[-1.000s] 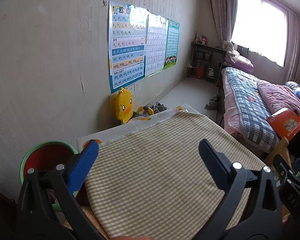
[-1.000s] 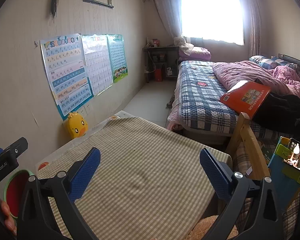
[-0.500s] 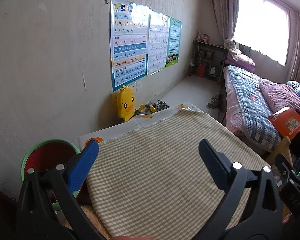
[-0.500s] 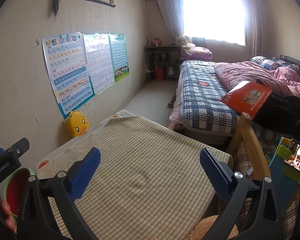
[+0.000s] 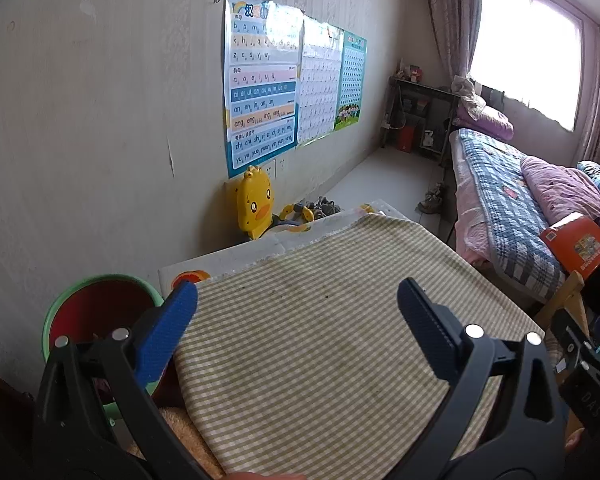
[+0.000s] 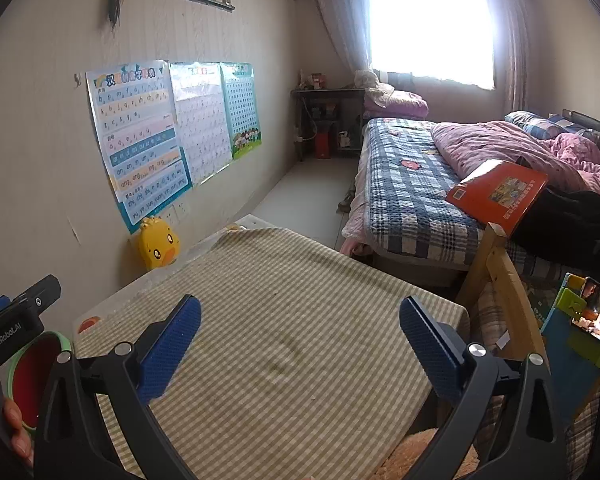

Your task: Collect trash

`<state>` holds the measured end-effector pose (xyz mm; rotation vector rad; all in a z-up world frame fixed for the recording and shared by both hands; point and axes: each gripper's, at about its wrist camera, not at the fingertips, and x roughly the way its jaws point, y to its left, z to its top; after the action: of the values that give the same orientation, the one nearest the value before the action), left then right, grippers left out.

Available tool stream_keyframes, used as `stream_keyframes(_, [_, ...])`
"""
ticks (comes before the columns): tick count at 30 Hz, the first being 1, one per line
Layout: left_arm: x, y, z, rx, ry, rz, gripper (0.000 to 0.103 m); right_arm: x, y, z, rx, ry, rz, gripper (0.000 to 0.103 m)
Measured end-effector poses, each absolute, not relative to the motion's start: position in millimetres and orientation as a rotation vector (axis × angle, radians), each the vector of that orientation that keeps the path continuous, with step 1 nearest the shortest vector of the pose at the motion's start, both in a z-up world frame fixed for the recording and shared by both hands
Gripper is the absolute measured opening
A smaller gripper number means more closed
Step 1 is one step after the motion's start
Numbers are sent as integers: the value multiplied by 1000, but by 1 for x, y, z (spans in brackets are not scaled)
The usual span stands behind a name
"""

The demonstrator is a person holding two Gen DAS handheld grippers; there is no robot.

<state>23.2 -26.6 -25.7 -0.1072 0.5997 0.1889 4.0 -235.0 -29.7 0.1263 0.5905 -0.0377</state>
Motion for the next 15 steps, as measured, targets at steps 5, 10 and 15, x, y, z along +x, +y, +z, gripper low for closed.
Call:
stream_keyframes(5, [27,-25,-30,-110,615,191,98,7,-233,-36,127,613,-31,96])
stream_keyframes(10, [31,-20,-41,-125,650,194,98,20,-230,-59,147,679,-6,96])
stream_keyframes(15, [36,-11,-52,-132,673,225,98,53,-232,-110,142,755,43,96])
